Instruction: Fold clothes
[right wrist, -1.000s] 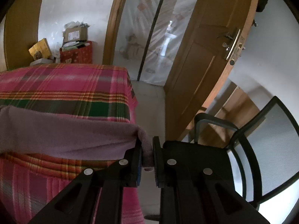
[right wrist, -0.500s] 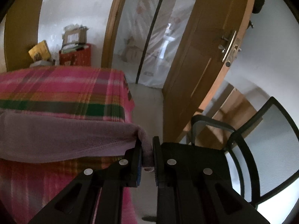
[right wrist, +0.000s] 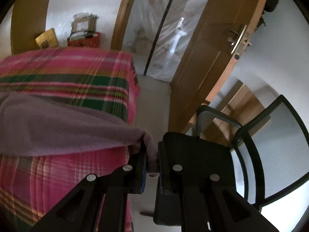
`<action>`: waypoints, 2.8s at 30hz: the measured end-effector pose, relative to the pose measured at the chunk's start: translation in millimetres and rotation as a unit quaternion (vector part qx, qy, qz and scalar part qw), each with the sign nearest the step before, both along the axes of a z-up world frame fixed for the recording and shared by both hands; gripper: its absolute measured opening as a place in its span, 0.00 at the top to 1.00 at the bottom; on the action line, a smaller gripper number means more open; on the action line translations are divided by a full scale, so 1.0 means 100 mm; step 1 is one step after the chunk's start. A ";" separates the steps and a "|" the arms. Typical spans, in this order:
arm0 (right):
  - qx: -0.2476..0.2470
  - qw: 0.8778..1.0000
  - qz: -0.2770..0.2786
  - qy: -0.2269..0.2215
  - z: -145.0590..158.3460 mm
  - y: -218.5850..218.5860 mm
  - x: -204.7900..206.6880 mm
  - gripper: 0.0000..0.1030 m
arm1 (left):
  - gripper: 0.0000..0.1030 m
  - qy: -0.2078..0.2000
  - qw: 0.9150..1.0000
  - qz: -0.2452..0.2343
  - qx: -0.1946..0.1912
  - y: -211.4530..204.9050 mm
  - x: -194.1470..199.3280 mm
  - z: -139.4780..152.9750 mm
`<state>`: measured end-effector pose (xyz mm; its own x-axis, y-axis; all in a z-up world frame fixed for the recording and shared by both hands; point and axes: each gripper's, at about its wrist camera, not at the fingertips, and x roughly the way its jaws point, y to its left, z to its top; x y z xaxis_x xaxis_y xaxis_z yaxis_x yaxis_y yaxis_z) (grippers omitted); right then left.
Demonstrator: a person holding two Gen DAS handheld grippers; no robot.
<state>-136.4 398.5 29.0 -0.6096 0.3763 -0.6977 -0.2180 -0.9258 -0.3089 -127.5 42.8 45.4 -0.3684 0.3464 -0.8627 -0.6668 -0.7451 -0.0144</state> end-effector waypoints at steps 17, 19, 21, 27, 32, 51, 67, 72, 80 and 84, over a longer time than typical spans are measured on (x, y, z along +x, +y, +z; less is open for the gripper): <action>0.031 0.998 0.016 -0.060 0.33 -0.22 0.22 0.78 | 0.96 -0.028 0.999 -0.011 -0.009 -0.02 0.02 -0.16; 0.038 0.998 0.019 -0.046 0.44 -0.27 0.19 0.75 | 0.96 -0.030 0.999 -0.011 -0.010 -0.02 0.01 -0.17; 0.050 0.998 0.016 -0.042 0.51 -0.31 0.14 0.69 | 0.96 -0.033 0.999 -0.013 -0.011 -0.01 0.00 -0.19; -0.042 0.995 0.085 -0.025 0.46 -0.51 -0.18 0.63 | 0.96 -0.036 0.999 -0.012 -0.012 -0.02 0.00 -0.23; -0.069 0.985 0.149 -0.048 0.26 -0.81 -0.49 0.63 | 0.94 -0.033 0.999 -0.017 -0.011 -0.03 0.02 -0.18; -0.086 0.972 0.199 -0.084 0.04 -0.94 -0.83 0.63 | 0.80 0.009 1.000 0.002 -0.018 -0.16 -0.60 0.33; -0.116 0.968 0.204 -0.085 0.01 -0.90 -0.88 0.63 | 0.80 0.062 0.984 -0.023 -0.163 0.09 -1.19 -0.21; -0.112 0.969 0.205 -0.085 0.02 -0.92 -0.88 0.63 | 0.80 0.045 0.985 -0.033 -0.165 0.13 -1.32 -0.26; -0.118 0.968 0.209 -0.079 0.01 -0.90 -0.85 0.63 | 0.80 0.050 0.986 -0.018 -0.156 0.08 -1.49 -0.22; -0.121 0.968 0.207 -0.077 0.01 -0.89 -0.86 0.63 | 0.80 0.047 0.984 -0.023 -0.169 0.11 -1.52 -0.28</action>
<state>-222.8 309.2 30.5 -0.5544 -0.0636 -0.8298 0.2192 -0.9730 -0.0720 -279.0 54.3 17.4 -0.4430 0.0634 -0.8943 -0.6870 -0.6650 0.2931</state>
